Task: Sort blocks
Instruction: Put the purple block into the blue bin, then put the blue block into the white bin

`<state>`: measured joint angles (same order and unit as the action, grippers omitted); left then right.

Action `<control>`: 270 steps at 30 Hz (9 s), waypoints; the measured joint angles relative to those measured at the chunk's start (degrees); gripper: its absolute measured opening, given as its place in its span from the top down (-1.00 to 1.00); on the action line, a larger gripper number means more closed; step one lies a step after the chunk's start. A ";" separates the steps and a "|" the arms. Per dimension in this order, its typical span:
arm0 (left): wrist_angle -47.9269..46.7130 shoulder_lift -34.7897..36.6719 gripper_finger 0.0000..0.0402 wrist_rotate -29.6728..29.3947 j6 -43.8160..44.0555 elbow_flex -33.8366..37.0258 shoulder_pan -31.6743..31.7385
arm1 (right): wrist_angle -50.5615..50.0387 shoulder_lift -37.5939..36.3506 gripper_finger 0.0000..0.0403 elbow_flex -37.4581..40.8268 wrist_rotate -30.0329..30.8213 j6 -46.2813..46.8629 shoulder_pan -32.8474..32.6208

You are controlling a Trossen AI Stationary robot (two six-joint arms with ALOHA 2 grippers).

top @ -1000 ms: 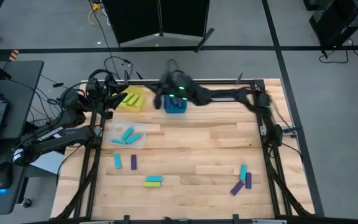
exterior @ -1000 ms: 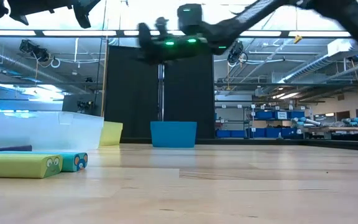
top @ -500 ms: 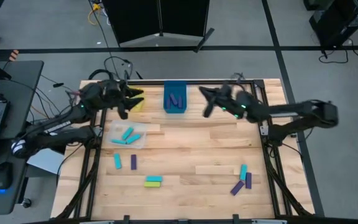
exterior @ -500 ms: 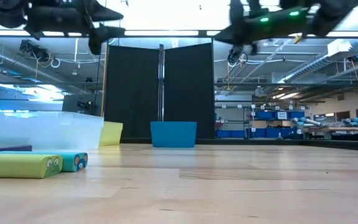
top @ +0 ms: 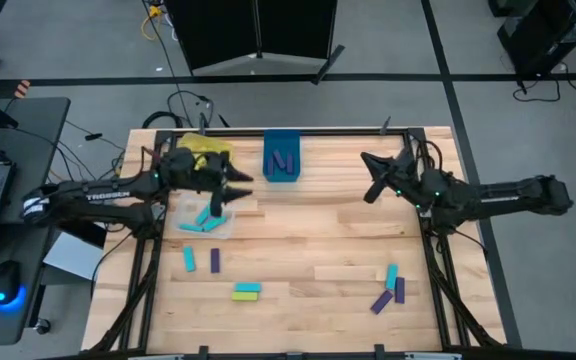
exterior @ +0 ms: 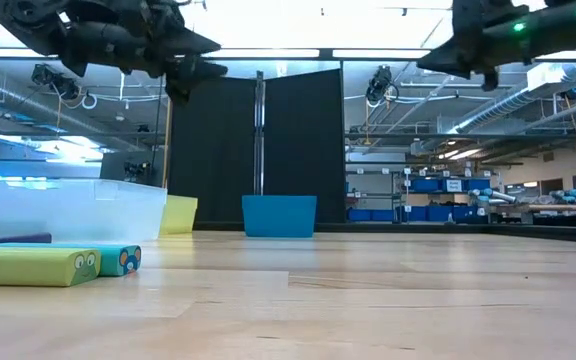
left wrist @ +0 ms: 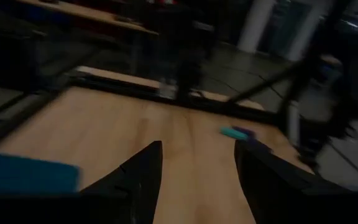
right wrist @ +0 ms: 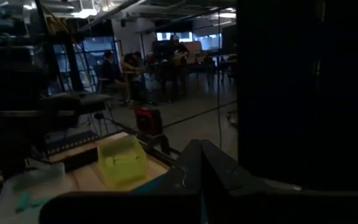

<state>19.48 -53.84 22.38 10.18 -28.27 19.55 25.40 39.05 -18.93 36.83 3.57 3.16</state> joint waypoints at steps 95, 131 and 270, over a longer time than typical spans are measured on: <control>-70.00 -46.01 -0.18 -35.78 105.65 -26.19 -52.87 | -3.10 -6.30 0.93 2.33 -5.08 -8.29 -4.48; -78.64 -46.42 0.47 -52.97 84.47 -45.83 -50.42 | -1.26 -6.28 0.94 2.33 -5.04 -8.58 -4.43; -84.66 -35.01 0.07 -79.15 46.12 -45.99 -51.16 | -74.07 39.96 0.23 -23.98 -4.11 100.61 -47.14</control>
<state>-65.18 -88.86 -56.78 56.30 -74.26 -31.60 -48.67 79.01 -42.92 32.72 104.19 -43.98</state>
